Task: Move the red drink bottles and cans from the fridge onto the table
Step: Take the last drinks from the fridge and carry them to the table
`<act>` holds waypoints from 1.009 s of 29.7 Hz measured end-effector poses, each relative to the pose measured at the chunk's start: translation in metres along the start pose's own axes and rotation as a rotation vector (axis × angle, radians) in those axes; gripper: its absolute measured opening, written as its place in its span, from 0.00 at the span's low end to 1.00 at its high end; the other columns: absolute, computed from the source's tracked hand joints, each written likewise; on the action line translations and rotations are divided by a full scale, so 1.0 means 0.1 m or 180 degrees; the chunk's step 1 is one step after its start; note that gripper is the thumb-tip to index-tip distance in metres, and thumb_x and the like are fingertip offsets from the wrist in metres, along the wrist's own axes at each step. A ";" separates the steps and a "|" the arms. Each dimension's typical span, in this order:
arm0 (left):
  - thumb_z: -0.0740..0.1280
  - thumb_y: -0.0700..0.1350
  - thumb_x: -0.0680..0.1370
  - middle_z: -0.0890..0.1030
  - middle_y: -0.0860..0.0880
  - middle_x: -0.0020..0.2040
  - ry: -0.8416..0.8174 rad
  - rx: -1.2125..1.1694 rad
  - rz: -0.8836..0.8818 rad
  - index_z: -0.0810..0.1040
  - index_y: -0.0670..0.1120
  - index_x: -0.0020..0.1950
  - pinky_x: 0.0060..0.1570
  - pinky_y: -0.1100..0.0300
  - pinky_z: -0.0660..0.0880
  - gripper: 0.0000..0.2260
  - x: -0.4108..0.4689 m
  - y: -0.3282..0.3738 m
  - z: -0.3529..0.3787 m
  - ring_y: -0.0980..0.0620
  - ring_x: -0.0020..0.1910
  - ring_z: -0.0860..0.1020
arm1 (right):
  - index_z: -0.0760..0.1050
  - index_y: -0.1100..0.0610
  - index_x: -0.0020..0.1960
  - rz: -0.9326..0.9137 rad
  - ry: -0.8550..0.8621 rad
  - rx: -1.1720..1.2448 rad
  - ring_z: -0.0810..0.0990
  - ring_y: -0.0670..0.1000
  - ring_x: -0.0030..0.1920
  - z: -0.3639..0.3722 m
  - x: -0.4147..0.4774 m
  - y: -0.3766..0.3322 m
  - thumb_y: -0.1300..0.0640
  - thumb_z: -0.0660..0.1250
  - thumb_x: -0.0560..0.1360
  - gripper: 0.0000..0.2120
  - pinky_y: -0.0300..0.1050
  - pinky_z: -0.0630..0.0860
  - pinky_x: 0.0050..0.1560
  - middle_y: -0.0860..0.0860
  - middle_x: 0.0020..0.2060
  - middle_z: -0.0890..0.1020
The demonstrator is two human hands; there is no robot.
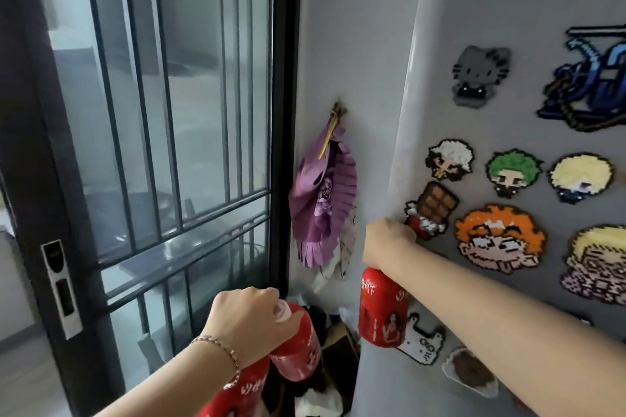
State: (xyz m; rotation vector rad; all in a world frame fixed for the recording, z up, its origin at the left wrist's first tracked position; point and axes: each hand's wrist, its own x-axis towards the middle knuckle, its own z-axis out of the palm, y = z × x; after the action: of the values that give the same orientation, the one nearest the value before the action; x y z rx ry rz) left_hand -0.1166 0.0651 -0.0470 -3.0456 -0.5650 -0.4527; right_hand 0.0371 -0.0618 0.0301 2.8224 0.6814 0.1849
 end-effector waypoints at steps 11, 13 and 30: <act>0.54 0.66 0.75 0.80 0.53 0.38 -0.0063 0.0016 0.0145 0.74 0.50 0.41 0.44 0.62 0.76 0.21 -0.15 -0.17 0.01 0.54 0.40 0.80 | 0.74 0.59 0.56 -0.0184 0.0238 0.0209 0.79 0.59 0.55 0.14 -0.24 -0.11 0.61 0.61 0.74 0.12 0.46 0.74 0.47 0.57 0.55 0.79; 0.53 0.66 0.75 0.77 0.54 0.35 -0.0063 0.0006 0.0201 0.70 0.51 0.37 0.43 0.62 0.75 0.20 -0.25 -0.20 0.00 0.54 0.38 0.78 | 0.75 0.60 0.55 -0.0341 0.0204 0.0331 0.79 0.60 0.52 0.21 -0.45 -0.19 0.60 0.61 0.74 0.11 0.46 0.73 0.44 0.58 0.53 0.80; 0.53 0.62 0.74 0.82 0.49 0.40 0.0042 0.0547 -0.1156 0.77 0.48 0.48 0.40 0.60 0.71 0.21 -2.05 -0.30 -0.16 0.49 0.39 0.79 | 0.75 0.59 0.51 -0.2248 0.0160 0.0977 0.78 0.60 0.55 0.38 -1.82 -1.12 0.54 0.59 0.75 0.11 0.45 0.73 0.50 0.57 0.53 0.80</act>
State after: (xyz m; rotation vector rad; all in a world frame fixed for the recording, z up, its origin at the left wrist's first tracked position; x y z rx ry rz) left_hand -0.3150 0.0200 -0.0916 -2.7768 -1.1013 -0.4038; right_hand -0.1654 -0.0562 -0.0470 2.6376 1.7822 0.0234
